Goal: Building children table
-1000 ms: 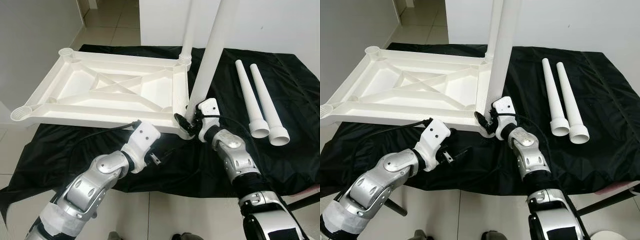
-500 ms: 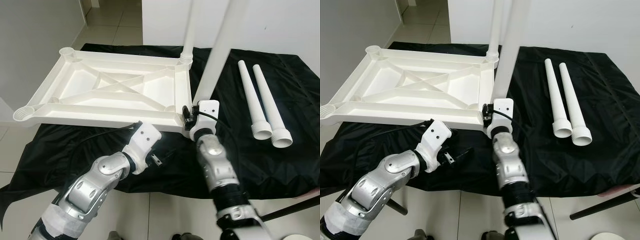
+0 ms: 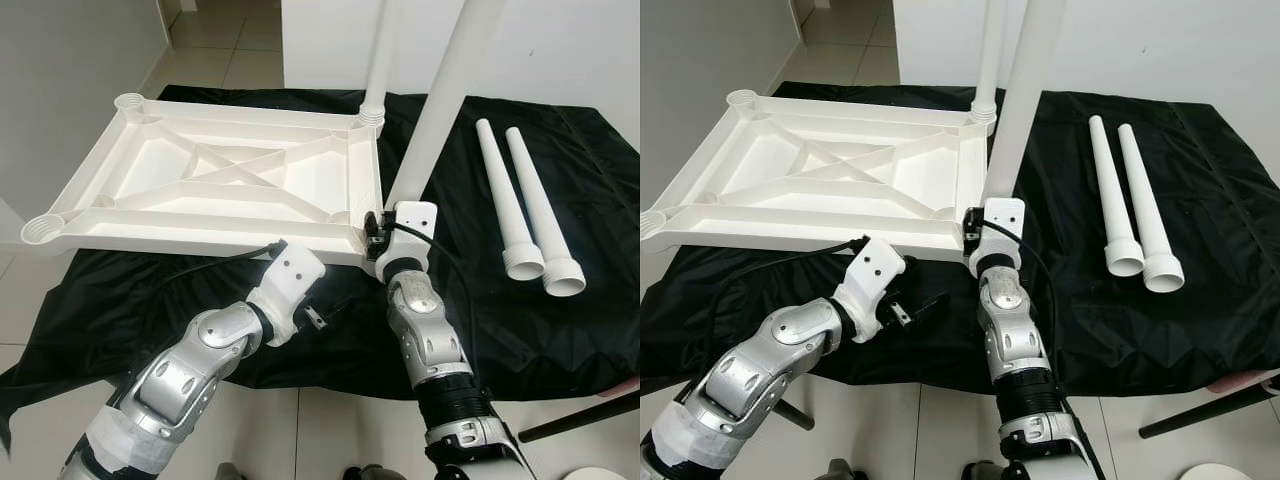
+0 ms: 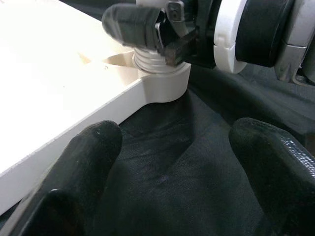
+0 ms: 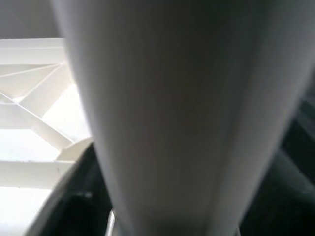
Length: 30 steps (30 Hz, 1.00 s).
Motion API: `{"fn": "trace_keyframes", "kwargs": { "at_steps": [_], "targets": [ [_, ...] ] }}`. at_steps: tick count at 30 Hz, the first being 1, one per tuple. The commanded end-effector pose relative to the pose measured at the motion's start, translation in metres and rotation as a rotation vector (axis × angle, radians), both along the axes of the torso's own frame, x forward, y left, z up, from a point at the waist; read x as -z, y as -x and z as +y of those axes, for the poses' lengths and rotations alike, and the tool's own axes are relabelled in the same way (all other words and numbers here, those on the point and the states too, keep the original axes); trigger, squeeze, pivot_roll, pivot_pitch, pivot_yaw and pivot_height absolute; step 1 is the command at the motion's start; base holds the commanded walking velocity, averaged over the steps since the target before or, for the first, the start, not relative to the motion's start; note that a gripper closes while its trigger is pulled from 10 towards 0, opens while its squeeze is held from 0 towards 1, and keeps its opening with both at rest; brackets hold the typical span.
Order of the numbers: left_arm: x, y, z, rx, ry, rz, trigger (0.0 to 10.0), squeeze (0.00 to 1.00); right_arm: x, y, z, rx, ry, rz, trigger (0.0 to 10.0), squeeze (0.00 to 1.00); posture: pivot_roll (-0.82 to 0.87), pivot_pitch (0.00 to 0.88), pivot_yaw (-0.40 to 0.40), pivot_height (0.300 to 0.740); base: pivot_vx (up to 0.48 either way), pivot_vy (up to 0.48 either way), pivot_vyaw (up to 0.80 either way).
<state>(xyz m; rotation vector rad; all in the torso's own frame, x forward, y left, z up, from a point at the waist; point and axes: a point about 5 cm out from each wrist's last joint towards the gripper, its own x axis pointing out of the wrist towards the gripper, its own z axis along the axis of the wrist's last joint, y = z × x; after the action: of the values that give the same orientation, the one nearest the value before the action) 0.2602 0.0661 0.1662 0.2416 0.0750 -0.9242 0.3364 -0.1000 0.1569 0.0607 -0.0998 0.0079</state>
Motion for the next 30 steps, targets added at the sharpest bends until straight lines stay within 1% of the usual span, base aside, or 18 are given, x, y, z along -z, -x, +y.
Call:
{"fn": "trace_keyframes", "kwargs": {
  "at_steps": [1, 2, 4, 5, 6, 8, 9, 10, 12, 13, 15, 16, 21, 24, 25, 27, 28, 30],
  "targets": [
    [0.002, 0.003, -0.001, 0.041, -0.010, 0.006, 10.0, 0.00, 0.000, 0.002, -0.001, -0.016, -0.010, -0.013, 10.0, 1.00, -0.03, 0.070, -0.011, 0.740, 0.000, 0.000, 0.00],
    [0.002, 0.003, -0.001, 0.040, -0.010, 0.005, 10.0, 0.00, -0.001, 0.003, -0.002, -0.029, -0.017, -0.026, 10.0, 1.00, -0.03, 0.068, -0.013, 0.740, 0.000, 0.000, 0.00],
    [0.002, 0.002, 0.000, 0.035, -0.011, 0.003, 10.0, 0.00, -0.001, 0.005, -0.007, -0.101, -0.011, -0.033, 10.0, 1.00, -0.03, 0.065, -0.016, 0.740, 0.000, 0.000, 0.00],
    [0.002, 0.003, 0.000, 0.033, -0.011, 0.002, 10.0, 0.00, -0.001, 0.007, -0.009, -0.171, 0.001, -0.041, 10.0, 0.00, -0.03, 0.063, -0.016, 0.740, 0.000, 0.000, 0.00],
    [0.002, 0.003, 0.001, 0.032, -0.012, 0.002, 10.0, 0.00, -0.001, 0.008, -0.011, -0.218, 0.011, -0.047, 10.0, 0.00, -0.03, 0.063, -0.016, 0.740, 0.000, 0.000, 0.00],
    [0.002, 0.003, 0.001, 0.032, -0.012, 0.002, 10.0, 0.00, -0.001, 0.009, -0.012, -0.244, 0.016, -0.051, 10.0, 0.00, -0.03, 0.063, -0.016, 0.740, 0.000, 0.000, 0.00],
    [0.002, 0.003, 0.001, 0.032, -0.013, 0.002, 10.0, 0.00, -0.002, 0.010, -0.018, -0.333, 0.046, -0.065, 10.0, 0.00, -0.03, 0.063, -0.015, 0.740, 0.000, 0.000, 0.00],
    [0.002, 0.003, 0.001, 0.032, -0.013, 0.002, 10.0, 0.00, -0.002, 0.010, -0.018, -0.333, 0.046, -0.065, 10.0, 0.00, -0.03, 0.063, -0.015, 0.740, 0.000, 0.000, 0.00],
    [0.002, 0.002, 0.001, 0.034, -0.014, 0.003, 10.0, 0.00, -0.004, 0.008, -0.023, -0.401, 0.075, -0.071, 10.0, 0.00, -0.04, 0.060, -0.008, 0.740, 0.000, 0.000, 0.00],
    [0.002, 0.002, 0.001, 0.034, -0.014, 0.003, 10.0, 0.00, -0.004, 0.008, -0.023, -0.401, 0.075, -0.071, 10.0, 0.00, -0.04, 0.060, -0.008, 0.740, 0.000, 0.000, 0.00],
    [0.002, 0.001, 0.001, 0.038, -0.016, 0.001, 10.0, 0.00, -0.004, 0.002, -0.029, -0.478, 0.136, -0.071, 10.0, 0.00, -0.04, 0.058, 0.001, 0.740, 0.000, 0.000, 0.00],
    [0.001, 0.000, 0.000, 0.039, -0.015, 0.000, 10.0, 0.00, -0.004, 0.000, -0.031, -0.498, 0.162, -0.078, 10.0, 0.00, -0.04, 0.058, 0.001, 0.740, 0.000, 0.000, 0.00],
    [0.001, 0.000, 0.000, 0.042, -0.016, -0.002, 10.0, 0.00, -0.006, -0.004, -0.033, -0.529, 0.191, -0.084, 10.0, 0.00, -0.04, 0.056, 0.004, 0.740, 0.000, 0.000, 0.00],
    [0.000, -0.001, 0.000, 0.044, -0.017, -0.005, 10.0, 0.00, -0.005, -0.012, -0.034, -0.591, 0.251, -0.054, 10.0, 0.00, -0.04, 0.052, 0.007, 0.740, 0.000, 0.000, 0.00],
    [0.000, -0.001, 0.000, 0.042, -0.016, -0.007, 10.0, 0.00, -0.003, -0.015, -0.037, -0.609, 0.263, -0.032, 3.3, 0.00, -0.03, 0.053, 0.001, 0.740, 0.000, 0.000, 0.00],
    [0.000, -0.001, 0.000, 0.040, -0.015, -0.008, 10.0, 0.00, -0.002, -0.017, -0.038, -0.623, 0.267, -0.020, 3.3, 0.00, -0.03, 0.053, 0.001, 0.740, 0.000, 0.000, 0.00],
    [-0.001, -0.001, 0.000, 0.037, -0.015, -0.009, 10.0, 0.00, 0.000, -0.019, -0.041, -0.628, 0.275, -0.008, 0.0, 0.00, -0.03, 0.055, -0.003, 0.740, 0.000, 0.000, 0.00],
    [0.000, -0.001, 0.001, 0.031, -0.014, -0.009, 10.0, 0.00, 0.003, -0.020, -0.044, -0.643, 0.279, 0.009, 0.0, 0.00, -0.03, 0.057, -0.004, 0.740, 0.000, 0.000, 0.00]
  ]
}}
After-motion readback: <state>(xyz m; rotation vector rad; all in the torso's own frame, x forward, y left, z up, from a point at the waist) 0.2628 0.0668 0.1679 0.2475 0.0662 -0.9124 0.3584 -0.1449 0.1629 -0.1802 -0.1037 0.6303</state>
